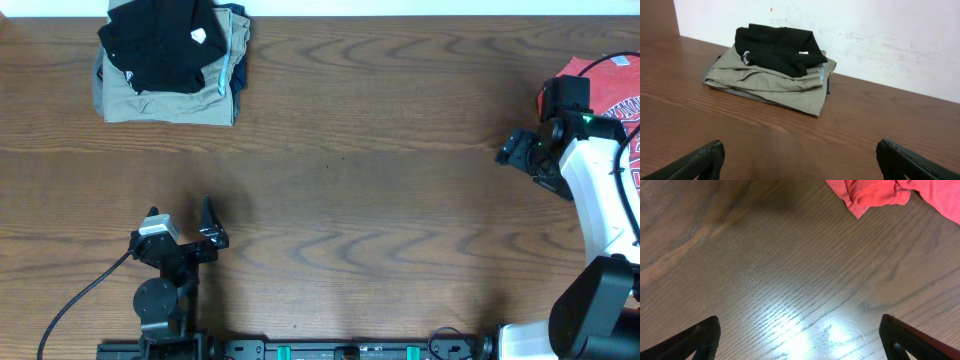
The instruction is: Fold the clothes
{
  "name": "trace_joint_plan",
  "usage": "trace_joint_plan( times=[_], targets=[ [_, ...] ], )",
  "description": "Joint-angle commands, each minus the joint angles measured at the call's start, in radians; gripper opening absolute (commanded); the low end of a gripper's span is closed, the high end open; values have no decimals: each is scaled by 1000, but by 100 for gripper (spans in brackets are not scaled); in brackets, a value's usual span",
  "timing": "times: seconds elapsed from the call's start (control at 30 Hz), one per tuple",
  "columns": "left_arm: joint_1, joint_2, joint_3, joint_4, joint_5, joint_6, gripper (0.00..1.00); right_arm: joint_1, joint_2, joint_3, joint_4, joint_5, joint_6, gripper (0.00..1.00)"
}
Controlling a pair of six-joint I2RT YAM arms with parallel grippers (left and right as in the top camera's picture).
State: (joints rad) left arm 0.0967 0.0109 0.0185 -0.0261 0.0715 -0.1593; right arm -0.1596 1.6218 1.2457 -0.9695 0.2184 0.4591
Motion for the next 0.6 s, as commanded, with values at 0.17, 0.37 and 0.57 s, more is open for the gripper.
trace_joint_plan(
  times=[0.17, 0.37, 0.57],
  targets=[
    [4, -7, -14, -37, 7, 10, 98, 10, -47, -1, 0, 17, -4, 99],
    [4, -7, -14, -37, 7, 9, 98, 85, -219, -35, 1, 17, -4, 99],
    [4, -7, -14, -37, 7, 10, 98, 198, -440, -121, 1, 17, -4, 99]
  ],
)
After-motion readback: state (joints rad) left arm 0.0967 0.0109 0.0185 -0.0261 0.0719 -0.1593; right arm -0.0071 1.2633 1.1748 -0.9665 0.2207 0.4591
